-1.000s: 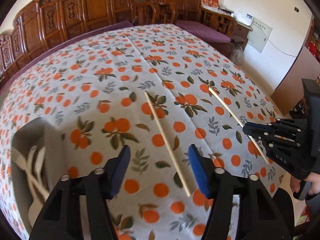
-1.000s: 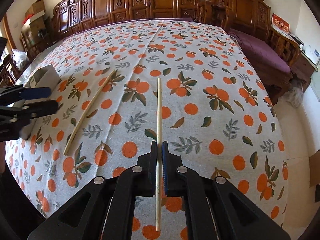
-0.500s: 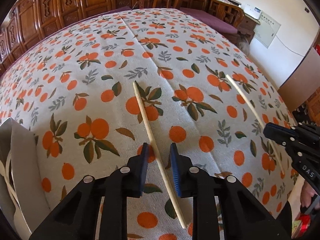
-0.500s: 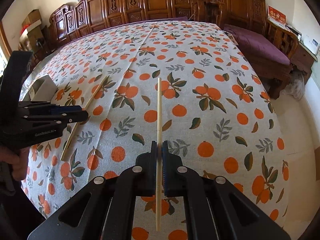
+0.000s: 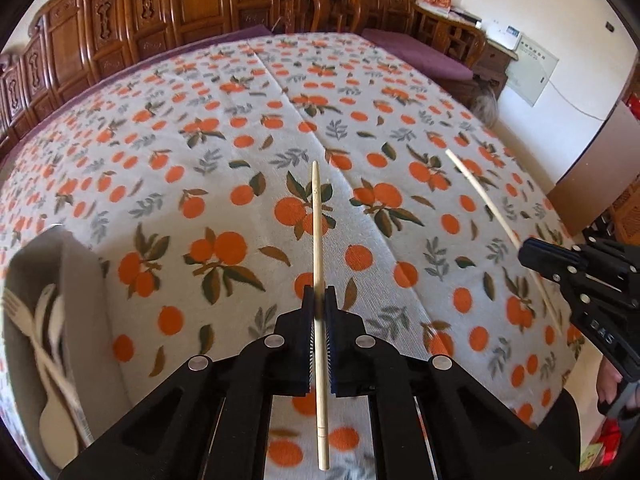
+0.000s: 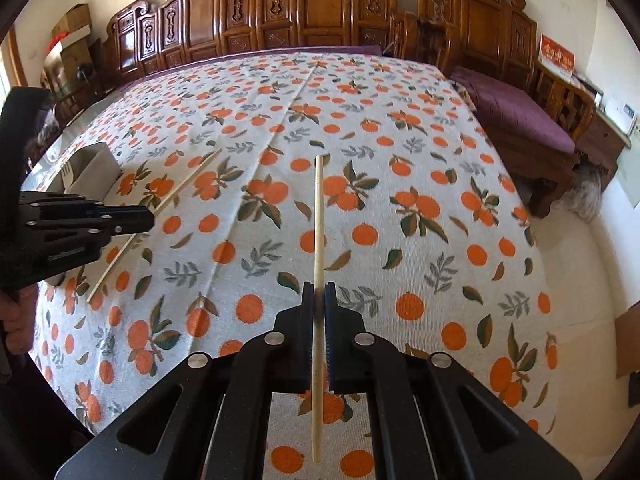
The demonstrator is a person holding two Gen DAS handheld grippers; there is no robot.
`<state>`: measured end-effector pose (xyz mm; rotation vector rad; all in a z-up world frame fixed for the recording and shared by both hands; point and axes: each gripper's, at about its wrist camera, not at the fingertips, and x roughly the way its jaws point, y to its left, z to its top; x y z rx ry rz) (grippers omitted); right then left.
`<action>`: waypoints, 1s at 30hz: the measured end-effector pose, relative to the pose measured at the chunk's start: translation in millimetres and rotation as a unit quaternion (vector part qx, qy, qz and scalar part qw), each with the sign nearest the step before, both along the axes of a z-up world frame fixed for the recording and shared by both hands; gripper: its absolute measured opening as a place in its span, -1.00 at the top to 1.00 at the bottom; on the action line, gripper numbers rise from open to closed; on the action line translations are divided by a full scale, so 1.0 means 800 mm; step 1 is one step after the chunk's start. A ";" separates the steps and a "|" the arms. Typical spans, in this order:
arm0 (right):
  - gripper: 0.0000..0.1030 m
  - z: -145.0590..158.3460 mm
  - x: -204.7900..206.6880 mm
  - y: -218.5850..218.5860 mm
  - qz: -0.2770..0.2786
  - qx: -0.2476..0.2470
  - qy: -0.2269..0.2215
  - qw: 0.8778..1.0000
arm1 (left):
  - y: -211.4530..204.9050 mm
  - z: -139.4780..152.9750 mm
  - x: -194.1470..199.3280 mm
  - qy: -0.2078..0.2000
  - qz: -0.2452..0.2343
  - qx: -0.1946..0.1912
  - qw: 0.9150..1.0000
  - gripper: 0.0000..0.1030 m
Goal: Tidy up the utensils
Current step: 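Grasp the other wooden chopstick with the left tool while the right holds its chopstick, then lower the wooden chopstick into the grey tray and open the left tool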
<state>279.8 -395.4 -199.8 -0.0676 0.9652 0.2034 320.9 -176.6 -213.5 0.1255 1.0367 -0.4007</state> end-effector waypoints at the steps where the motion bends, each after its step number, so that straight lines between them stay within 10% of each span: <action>1: 0.88 0.005 -0.002 0.003 0.002 -0.001 -0.004 1.000 | 0.004 0.008 -0.006 -0.006 0.000 -0.001 1.000 0.92; 30: 0.88 0.076 -0.048 0.130 0.061 -0.017 -0.063 0.996 | 0.181 0.107 -0.071 -0.081 0.065 -0.017 0.994 0.92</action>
